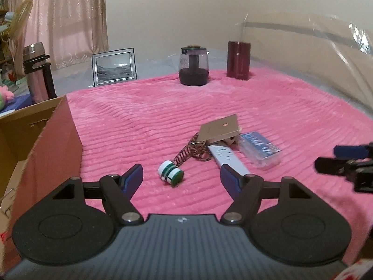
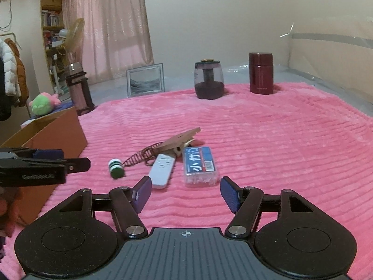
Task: Organize rigid objects
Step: 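Move both open tools back over the remaining items on the blanket, then grasp the green-and-white spool with the left tool, then grasp the clear blue-labelled box with the right tool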
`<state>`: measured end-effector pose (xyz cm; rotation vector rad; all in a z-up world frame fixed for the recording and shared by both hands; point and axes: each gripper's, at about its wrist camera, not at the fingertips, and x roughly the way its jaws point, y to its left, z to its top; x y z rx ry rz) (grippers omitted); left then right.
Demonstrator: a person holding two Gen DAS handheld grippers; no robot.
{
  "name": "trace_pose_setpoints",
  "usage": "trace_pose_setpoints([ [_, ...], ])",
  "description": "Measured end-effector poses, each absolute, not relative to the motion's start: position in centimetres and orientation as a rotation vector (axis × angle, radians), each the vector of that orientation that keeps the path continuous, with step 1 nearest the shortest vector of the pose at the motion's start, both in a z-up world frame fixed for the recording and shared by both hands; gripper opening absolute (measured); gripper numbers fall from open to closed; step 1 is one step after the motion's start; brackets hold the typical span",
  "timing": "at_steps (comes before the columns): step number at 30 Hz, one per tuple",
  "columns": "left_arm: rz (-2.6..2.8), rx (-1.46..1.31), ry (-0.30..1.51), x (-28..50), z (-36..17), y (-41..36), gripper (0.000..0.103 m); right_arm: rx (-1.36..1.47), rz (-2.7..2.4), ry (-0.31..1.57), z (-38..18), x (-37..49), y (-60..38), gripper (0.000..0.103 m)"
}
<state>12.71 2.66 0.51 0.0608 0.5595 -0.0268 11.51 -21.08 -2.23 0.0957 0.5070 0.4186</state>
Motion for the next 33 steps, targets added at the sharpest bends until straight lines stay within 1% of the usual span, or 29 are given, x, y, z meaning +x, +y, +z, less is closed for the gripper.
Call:
trace_pose_setpoints([
  [2, -0.015, 0.092, 0.568, 14.1, -0.5, 2.6, 0.065, 0.093, 0.417, 0.507, -2.5, 12.3, -21.2, 0.062],
  [10, 0.018, 0.241, 0.645, 19.3, -4.4, 2.9, 0.057, 0.095, 0.411, 0.524, -3.9, 15.6, -21.6, 0.062],
  [13, 0.013, 0.270, 0.674, 20.5, -5.4, 3.3, 0.051, 0.094, 0.412, 0.529, -4.5, 16.5, -21.6, 0.062],
  [19, -0.022, 0.255, 0.701, 22.1, -6.3, 3.7, 0.049, 0.089, 0.414, 0.551, -5.5, 18.0, -21.4, 0.062],
  [21, -0.037, 0.235, 0.706, 22.4, -6.4, 3.8, 0.047, 0.087, 0.415, 0.554, -5.7, 18.5, -21.3, 0.062],
  [23, -0.047, 0.222, 0.713, 22.7, -6.5, 3.7, 0.039, 0.082, 0.415, 0.558, -5.8, 19.0, -21.1, 0.062],
  [24, -0.051, 0.210, 0.717, 22.7, -6.5, 3.7, 0.038, 0.081, 0.414, 0.559, -5.9, 19.1, -21.1, 0.062],
  [26, -0.054, 0.196, 0.717, 22.8, -6.4, 3.5, 0.029, 0.079, 0.411, 0.562, -6.1, 19.4, -20.9, 0.062],
  [28, -0.053, 0.181, 0.719, 22.7, -6.3, 3.4, 0.027, 0.076, 0.406, 0.565, -6.3, 19.8, -20.8, 0.062],
  [33, -0.050, 0.120, 0.721, 21.7, -5.9, 3.1, 0.027, 0.064, 0.402, 0.576, -6.5, 21.0, -20.1, 0.062],
])
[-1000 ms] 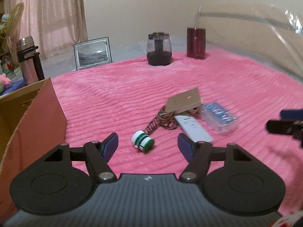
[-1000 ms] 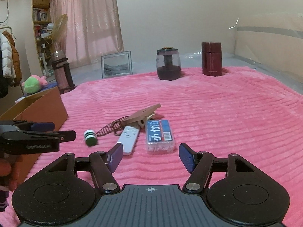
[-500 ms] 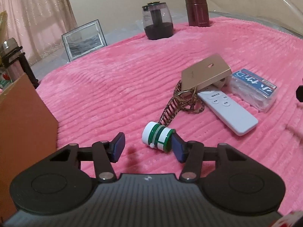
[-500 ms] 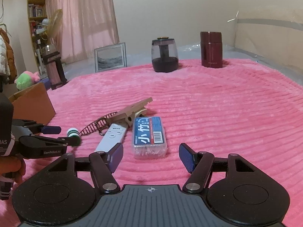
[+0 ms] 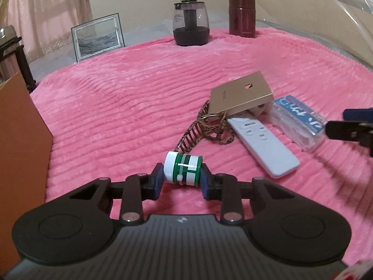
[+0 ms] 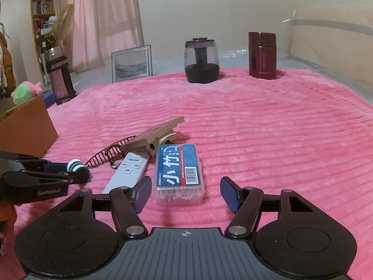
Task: Organize rigid objects
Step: 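Grasp the clear blue-labelled box with the right tool, then carry the spool and blue-labelled box together over the cardboard box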
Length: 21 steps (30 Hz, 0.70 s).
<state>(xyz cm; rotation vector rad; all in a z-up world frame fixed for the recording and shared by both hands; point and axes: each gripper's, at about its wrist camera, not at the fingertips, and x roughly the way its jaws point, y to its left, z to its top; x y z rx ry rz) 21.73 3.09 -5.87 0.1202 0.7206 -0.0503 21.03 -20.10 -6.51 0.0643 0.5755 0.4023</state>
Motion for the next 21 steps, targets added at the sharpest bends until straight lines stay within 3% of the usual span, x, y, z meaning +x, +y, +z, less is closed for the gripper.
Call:
trace_pose_setpoints([
  [12, -0.057, 0.058, 0.714, 20.2, -5.5, 2.5, 0.027, 0.030, 0.388, 0.665, -8.1, 25.5, -17.2, 0.062],
  [15, -0.060, 0.059, 0.713, 19.9, -5.4, 2.4, 0.027, 0.027, 0.386, 0.676, -8.2, 25.8, -16.9, 0.054],
  [21, -0.073, 0.047, 0.714, 18.9, -5.1, 2.0, 0.027, 0.019, 0.371, 0.668, -7.7, 24.2, -17.2, 0.054],
])
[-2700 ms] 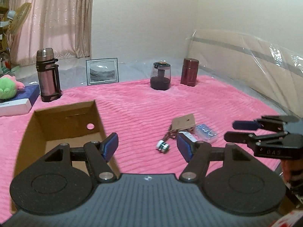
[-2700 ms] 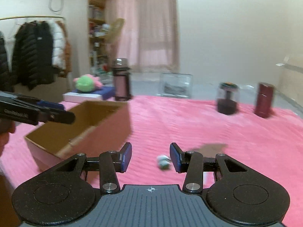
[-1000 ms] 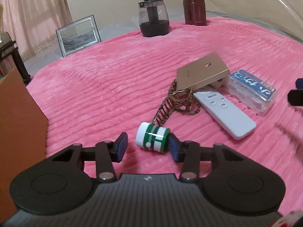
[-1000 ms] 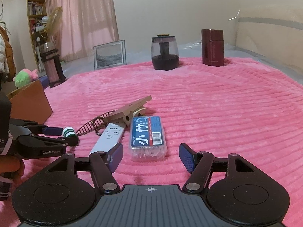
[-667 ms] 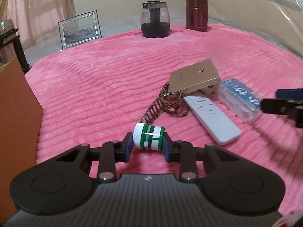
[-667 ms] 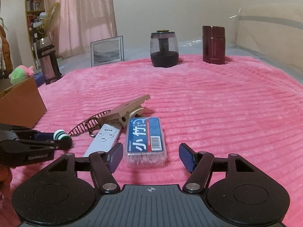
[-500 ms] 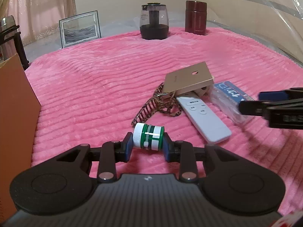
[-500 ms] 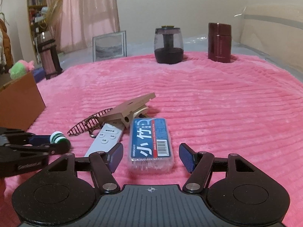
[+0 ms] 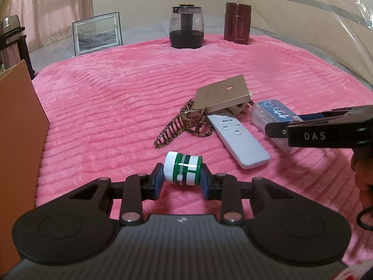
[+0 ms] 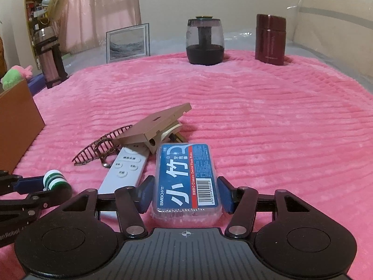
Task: Organize rigid objects
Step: 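Carry the spool and blue-labelled box together over the cardboard box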
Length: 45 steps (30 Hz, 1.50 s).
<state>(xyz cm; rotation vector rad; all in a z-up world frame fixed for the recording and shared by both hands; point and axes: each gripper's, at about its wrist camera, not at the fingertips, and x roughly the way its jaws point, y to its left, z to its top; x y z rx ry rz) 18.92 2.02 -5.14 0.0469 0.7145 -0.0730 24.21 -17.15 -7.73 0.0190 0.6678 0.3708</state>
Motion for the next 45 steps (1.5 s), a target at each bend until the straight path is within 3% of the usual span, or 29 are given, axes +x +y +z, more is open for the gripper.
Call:
trace_pose_setpoints([
  [24, -0.137, 0.000, 0.670, 6.7, -0.1, 1.9, 0.027, 0.210, 0.401, 0.640, -2.0, 9.2, -20.0, 0.054],
  [45, -0.088, -0.030, 0.608, -1.1, 3.4, 5.6, 0.027, 0.176, 0.524, 0.591, 0.9, 4.0, -15.2, 0.054],
])
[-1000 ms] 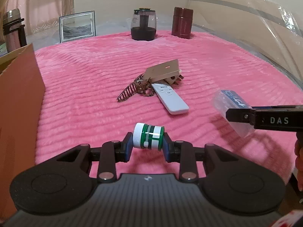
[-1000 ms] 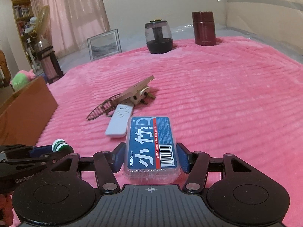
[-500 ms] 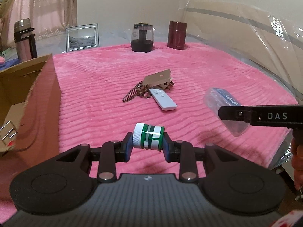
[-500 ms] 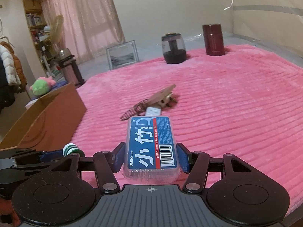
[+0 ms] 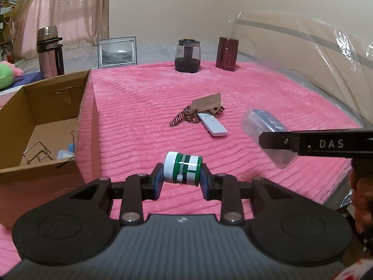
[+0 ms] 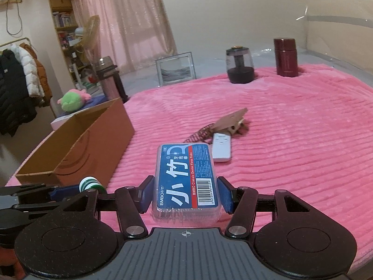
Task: Organize rigid objects
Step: 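Carry the spool and blue-labelled box together over the cardboard box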
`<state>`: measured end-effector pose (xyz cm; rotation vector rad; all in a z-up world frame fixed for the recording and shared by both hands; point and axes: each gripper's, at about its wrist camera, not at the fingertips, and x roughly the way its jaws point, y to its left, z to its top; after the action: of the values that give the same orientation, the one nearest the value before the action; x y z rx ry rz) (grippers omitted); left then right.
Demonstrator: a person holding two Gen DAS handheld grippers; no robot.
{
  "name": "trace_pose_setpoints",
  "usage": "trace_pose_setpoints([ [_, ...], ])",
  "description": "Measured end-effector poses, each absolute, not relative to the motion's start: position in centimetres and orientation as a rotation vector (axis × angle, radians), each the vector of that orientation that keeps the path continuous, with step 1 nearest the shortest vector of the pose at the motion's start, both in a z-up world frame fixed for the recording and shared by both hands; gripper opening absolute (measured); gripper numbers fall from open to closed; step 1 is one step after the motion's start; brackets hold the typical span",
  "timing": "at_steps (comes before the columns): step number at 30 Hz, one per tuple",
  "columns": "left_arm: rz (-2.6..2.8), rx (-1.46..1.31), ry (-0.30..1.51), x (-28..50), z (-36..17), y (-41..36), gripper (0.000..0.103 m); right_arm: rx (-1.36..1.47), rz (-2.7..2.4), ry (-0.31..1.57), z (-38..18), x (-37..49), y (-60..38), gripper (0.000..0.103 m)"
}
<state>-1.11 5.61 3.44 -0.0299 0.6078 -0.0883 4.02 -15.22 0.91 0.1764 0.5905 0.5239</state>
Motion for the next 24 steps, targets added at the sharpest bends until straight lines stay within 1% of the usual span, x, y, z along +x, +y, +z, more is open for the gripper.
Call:
trace_pose_setpoints([
  [6, -0.102, -0.055, 0.580, -2.1, 5.0, 6.9, 0.027, 0.161, 0.566, 0.582, 1.4, 3.8, -13.8, 0.054],
  [12, -0.103, -0.051, 0.526, -2.8, 7.9, 9.6, 0.027, 0.130, 0.643, 0.543, 2.9, 4.2, -11.3, 0.054],
  [18, -0.098, -0.043, 0.491, -2.7, 10.9, 13.8, 0.027, 0.079, 0.739, 0.496, 4.5, 5.2, -7.4, 0.054],
  [24, -0.088, 0.021, 0.509, -1.5, 12.5, 19.2, 0.027, -0.004, 0.848, 0.449, 5.9, 6.7, -3.0, 0.054],
])
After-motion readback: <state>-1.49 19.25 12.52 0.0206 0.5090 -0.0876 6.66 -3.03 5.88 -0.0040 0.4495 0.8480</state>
